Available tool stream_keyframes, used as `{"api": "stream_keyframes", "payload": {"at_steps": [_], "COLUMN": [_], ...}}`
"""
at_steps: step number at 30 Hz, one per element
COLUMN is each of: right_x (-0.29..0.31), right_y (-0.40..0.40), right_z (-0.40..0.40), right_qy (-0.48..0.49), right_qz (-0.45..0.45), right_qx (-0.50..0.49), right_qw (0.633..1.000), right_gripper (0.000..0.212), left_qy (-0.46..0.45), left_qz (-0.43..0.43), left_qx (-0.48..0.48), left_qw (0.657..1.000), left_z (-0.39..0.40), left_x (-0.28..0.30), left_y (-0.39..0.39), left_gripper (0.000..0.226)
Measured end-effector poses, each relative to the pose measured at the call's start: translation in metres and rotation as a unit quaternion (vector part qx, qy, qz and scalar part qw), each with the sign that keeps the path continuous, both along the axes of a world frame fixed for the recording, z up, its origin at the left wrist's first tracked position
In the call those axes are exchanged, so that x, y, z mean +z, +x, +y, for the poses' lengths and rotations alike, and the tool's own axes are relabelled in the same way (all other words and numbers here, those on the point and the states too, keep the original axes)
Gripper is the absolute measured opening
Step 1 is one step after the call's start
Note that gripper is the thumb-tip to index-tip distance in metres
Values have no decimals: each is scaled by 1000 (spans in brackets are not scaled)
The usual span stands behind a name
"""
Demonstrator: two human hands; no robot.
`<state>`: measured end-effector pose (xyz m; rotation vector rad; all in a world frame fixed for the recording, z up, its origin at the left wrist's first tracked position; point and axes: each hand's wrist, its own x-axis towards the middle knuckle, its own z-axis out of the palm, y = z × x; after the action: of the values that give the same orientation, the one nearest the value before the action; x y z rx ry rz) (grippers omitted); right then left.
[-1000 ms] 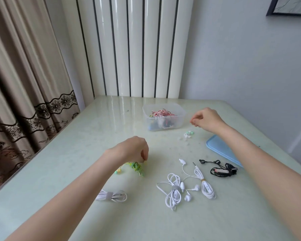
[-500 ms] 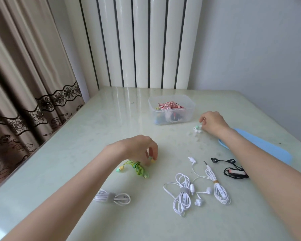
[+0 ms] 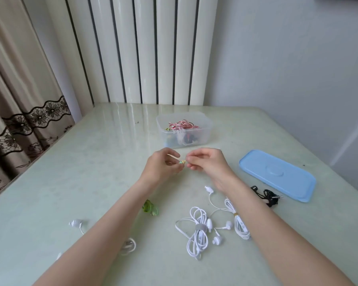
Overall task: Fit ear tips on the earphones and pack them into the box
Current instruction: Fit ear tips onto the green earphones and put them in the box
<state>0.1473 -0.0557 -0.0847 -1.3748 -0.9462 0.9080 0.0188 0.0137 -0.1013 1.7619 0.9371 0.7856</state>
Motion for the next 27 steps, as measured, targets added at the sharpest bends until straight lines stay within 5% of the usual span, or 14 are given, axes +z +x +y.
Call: {"api": "stream_keyframes", "payload": {"at_steps": [9,27], "right_x": [-11,-12], "right_y": [9,10], "right_z": [6,8], "right_qy": [28,23], "right_qz": [180,220], "right_qx": [4,39], "right_qw": [983,974], "right_gripper": [9,11], "left_qy": [-18,-36], "left_qz": [-45,-104], "left_qx": [-18,-51], "left_qw": [999,993], "left_z": [7,5], "left_x": [-3,2], "left_y": [3,-1], "left_gripper": [16,11]}}
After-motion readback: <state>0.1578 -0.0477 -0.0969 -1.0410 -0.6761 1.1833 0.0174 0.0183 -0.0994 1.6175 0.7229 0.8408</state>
